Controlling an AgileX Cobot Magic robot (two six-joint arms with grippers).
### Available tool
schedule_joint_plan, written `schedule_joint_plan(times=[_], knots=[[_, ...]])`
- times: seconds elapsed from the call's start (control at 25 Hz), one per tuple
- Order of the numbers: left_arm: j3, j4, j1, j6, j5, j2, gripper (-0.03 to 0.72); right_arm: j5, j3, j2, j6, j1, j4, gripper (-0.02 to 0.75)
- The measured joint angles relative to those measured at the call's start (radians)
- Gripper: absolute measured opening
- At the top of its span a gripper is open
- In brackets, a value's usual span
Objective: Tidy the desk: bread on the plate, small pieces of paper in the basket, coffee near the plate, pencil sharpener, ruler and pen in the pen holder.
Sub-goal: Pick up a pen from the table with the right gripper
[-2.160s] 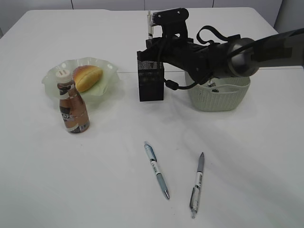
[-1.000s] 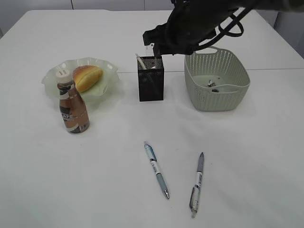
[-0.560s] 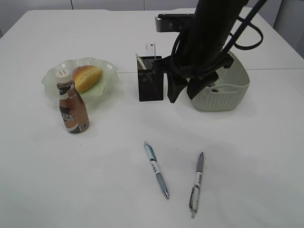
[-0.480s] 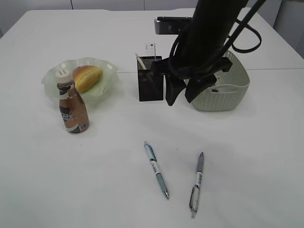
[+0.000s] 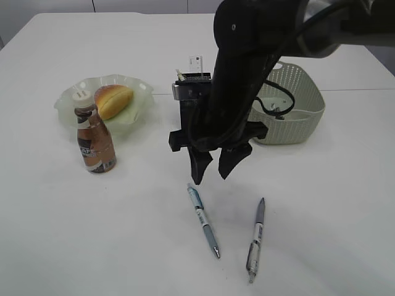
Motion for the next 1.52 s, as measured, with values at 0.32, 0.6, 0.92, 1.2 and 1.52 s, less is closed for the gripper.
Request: schedule_joint_plan(times=[0.32, 0.6, 0.92, 1.2, 1.52], knots=[[0.0, -0.027, 0.0, 0.0, 0.0, 0.0, 0.361, 0.0, 0.0, 0.083, 0.029, 0.004, 0.013, 0.42], [0.0, -0.037, 0.0, 0.0, 0.0, -0.004, 0.361, -0.057, 0.0, 0.102, 0.093, 0.065, -0.054, 0.417], [0.0, -0.039, 0.0, 0.0, 0.0, -0.004, 0.361, -0.113, 0.0, 0.107, 0.125, 0.081, -0.088, 0.417], [0.0, -0.042, 0.0, 0.0, 0.0, -0.004, 0.361, -0.112, 0.0, 0.15, 0.131, 0.081, -0.095, 0.416], [0.0, -0.047, 0.0, 0.0, 0.0, -0.004, 0.355, -0.112, 0.0, 0.185, 0.135, 0.081, -0.095, 0.414]])
